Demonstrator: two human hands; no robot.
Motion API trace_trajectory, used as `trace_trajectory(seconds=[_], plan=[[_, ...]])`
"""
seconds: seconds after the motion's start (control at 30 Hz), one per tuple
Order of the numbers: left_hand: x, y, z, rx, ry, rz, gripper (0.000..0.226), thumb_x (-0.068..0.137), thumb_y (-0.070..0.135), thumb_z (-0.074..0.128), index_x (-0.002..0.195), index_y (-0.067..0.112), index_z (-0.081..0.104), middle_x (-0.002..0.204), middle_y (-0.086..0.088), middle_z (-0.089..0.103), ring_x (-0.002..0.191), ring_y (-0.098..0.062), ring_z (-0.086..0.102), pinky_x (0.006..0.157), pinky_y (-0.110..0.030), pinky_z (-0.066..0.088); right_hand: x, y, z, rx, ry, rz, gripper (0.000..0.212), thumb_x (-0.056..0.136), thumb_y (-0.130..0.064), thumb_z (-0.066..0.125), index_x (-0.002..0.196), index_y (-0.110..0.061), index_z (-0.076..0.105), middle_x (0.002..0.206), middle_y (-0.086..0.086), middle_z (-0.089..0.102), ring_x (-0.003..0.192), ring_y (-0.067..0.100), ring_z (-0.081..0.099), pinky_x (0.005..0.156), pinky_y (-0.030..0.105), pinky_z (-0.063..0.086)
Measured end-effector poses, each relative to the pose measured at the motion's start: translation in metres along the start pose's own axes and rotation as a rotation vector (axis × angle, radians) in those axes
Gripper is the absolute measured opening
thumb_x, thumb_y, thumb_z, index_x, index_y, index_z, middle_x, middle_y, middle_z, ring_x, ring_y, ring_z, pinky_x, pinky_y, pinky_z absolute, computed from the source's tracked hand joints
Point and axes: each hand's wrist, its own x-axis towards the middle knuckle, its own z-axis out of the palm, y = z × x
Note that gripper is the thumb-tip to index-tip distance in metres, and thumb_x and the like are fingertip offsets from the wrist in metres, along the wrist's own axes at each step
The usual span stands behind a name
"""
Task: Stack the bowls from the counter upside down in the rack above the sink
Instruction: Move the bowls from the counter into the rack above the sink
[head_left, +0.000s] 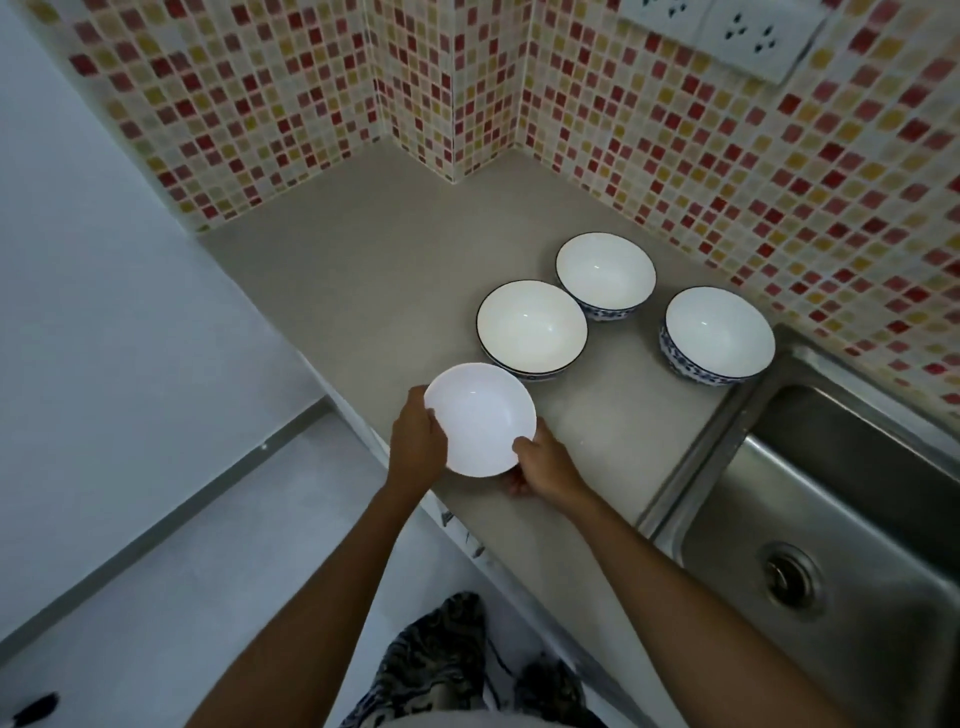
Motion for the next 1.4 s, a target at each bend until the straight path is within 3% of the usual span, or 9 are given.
trace_trajectory(seconds=[0.07,0.23,0.4,0.6,0.73,0.93,1.07,1.17,1.4], plan=[[-0.005,0.005,0.007,-0.015,0.001,-0.018,0.029,0.091,0.002,0.042,0.12,0.002,0.046,0.118,-0.018,0.059,0.105,-0.034,0.057,0.08,-0.033,0.045,-0.002,0.008,-0.008,-0.008,0.024,0.004,0.043,0.086,-0.013,0.041,0.129,-0.018,0.047,0.113,0.01,0.06,0.085,0.029,0.061,0.046,0.032,0.053],[-0.015,0.031,0.037,-0.07,-0.07,0.035,0.029,0.092,0.015,0.051,0.12,0.009,0.047,0.121,-0.013,0.059,0.105,-0.03,0.058,0.085,-0.038,0.05,-0.018,0.029,-0.044,-0.027,0.157,-0.021,0.046,0.09,-0.013,0.042,0.136,-0.017,0.045,0.129,0.01,0.058,0.106,0.026,0.054,0.078,0.029,0.048],[-0.024,0.083,0.084,-0.073,-0.216,0.121,0.038,0.089,0.012,0.055,0.127,0.008,0.05,0.128,-0.014,0.057,0.114,-0.032,0.054,0.098,-0.041,0.044,-0.045,0.048,-0.097,0.139,0.322,0.009,0.043,0.088,-0.013,0.042,0.131,-0.019,0.048,0.115,0.01,0.062,0.086,0.026,0.062,0.05,0.026,0.049],[-0.06,0.148,0.15,-0.028,-0.404,0.3,0.039,0.09,0.023,0.058,0.125,0.007,0.054,0.125,-0.017,0.058,0.111,-0.033,0.056,0.096,-0.044,0.046,-0.097,0.075,-0.176,0.251,0.465,0.015,0.033,0.089,-0.006,0.037,0.118,-0.013,0.049,0.08,0.011,0.061,0.048,0.019,0.054,0.042,0.027,0.047],[-0.093,0.19,0.187,-0.054,-0.533,0.352,0.044,0.09,0.028,0.059,0.129,0.012,0.05,0.13,-0.011,0.057,0.113,-0.03,0.055,0.095,-0.044,0.047,-0.133,0.096,-0.22,0.268,0.6,0.018,0.018,0.09,-0.009,0.039,0.101,-0.012,0.053,0.079,0.012,0.06,0.057,0.026,0.055,0.055,0.041,0.051],[-0.14,0.236,0.234,-0.138,-0.688,0.333,0.04,0.091,0.022,0.056,0.13,0.018,0.045,0.121,-0.003,0.054,0.11,-0.027,0.054,0.084,-0.035,0.048,-0.166,0.13,-0.275,0.329,0.739,0.005,0.035,0.089,-0.013,0.04,0.122,-0.016,0.051,0.097,0.008,0.063,0.063,0.016,0.054,0.041,0.017,0.043],[-0.162,0.253,0.253,-0.211,-0.753,0.305,0.042,0.089,0.023,0.058,0.128,0.026,0.042,0.122,-0.001,0.054,0.11,-0.027,0.055,0.086,-0.04,0.052,-0.182,0.144,-0.305,0.354,0.802,-0.022,0.038,0.088,-0.015,0.044,0.124,-0.022,0.053,0.106,0.004,0.065,0.086,0.02,0.062,0.071,0.036,0.059],[-0.187,0.273,0.265,-0.218,-0.773,0.301,0.05,0.092,0.031,0.056,0.136,0.024,0.034,0.121,0.004,0.046,0.105,-0.017,0.048,0.082,-0.031,0.046,-0.203,0.15,-0.329,0.361,0.83,-0.038,0.035,0.09,-0.016,0.044,0.124,-0.023,0.052,0.093,-0.006,0.06,0.08,0.015,0.06,0.055,0.029,0.054],[-0.216,0.329,0.281,-0.394,-0.864,0.302,0.06,0.085,0.065,0.03,0.136,0.034,0.028,0.127,-0.003,0.051,0.107,-0.02,0.056,0.075,-0.029,0.053,-0.231,0.149,-0.387,0.304,0.896,-0.125,0.037,0.091,-0.023,0.044,0.125,-0.015,0.056,0.104,0.006,0.064,0.091,0.027,0.064,0.059,0.034,0.058]])
